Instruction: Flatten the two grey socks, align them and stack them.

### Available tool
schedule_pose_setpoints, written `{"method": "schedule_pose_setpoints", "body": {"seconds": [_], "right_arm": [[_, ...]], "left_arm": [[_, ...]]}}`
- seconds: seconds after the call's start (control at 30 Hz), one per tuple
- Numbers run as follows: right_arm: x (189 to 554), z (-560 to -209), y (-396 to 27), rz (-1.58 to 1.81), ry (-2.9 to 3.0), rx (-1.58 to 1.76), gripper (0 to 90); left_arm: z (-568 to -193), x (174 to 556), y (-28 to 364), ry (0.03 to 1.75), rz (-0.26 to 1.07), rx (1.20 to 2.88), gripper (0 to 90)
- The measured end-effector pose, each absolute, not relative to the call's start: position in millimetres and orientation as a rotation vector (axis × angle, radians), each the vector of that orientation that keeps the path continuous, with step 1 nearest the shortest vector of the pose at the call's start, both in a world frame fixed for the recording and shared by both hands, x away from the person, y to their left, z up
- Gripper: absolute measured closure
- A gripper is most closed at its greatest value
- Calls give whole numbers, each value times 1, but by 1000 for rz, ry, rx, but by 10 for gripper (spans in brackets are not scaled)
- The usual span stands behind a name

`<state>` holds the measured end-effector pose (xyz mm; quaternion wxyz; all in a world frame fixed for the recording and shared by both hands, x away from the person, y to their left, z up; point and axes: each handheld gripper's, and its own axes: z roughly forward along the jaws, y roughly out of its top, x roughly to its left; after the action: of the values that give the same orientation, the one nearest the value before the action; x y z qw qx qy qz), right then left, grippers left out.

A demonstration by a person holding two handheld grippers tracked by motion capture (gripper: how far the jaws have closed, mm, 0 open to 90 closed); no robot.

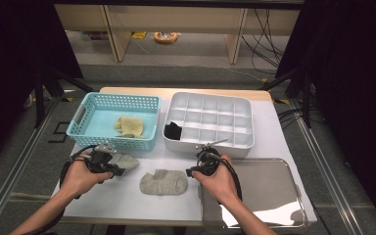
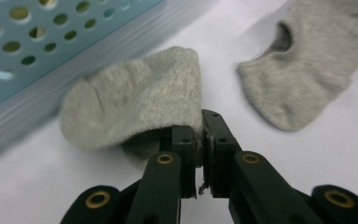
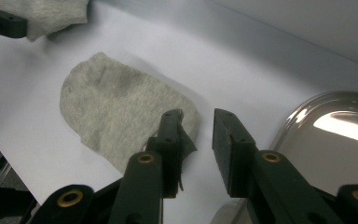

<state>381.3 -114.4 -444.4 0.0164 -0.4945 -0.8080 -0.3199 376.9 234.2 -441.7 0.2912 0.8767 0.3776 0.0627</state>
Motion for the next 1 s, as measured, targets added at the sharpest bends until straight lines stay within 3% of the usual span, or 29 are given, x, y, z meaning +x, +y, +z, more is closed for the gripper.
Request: {"method": "schedule_pose_setpoints", "body": {"seconds": [0.37, 0.57, 0.73, 1.0], "right_arm": [[380, -433, -115, -1035, -2523, -1522, 724], [378, -430, -115, -1061, -2536, -1508, 723], [378, -430, -114, -1051, -2524, -1531, 723], [375, -434, -101, -1002, -2516, -1476, 714]], "left_arm": [[-401, 365, 207, 821, 147, 2344, 838], [-396, 355, 174, 653, 33, 2338, 831], [-409, 350, 162, 586, -58, 2407, 824], [-437, 343, 175, 677, -188, 2539, 815]]}}
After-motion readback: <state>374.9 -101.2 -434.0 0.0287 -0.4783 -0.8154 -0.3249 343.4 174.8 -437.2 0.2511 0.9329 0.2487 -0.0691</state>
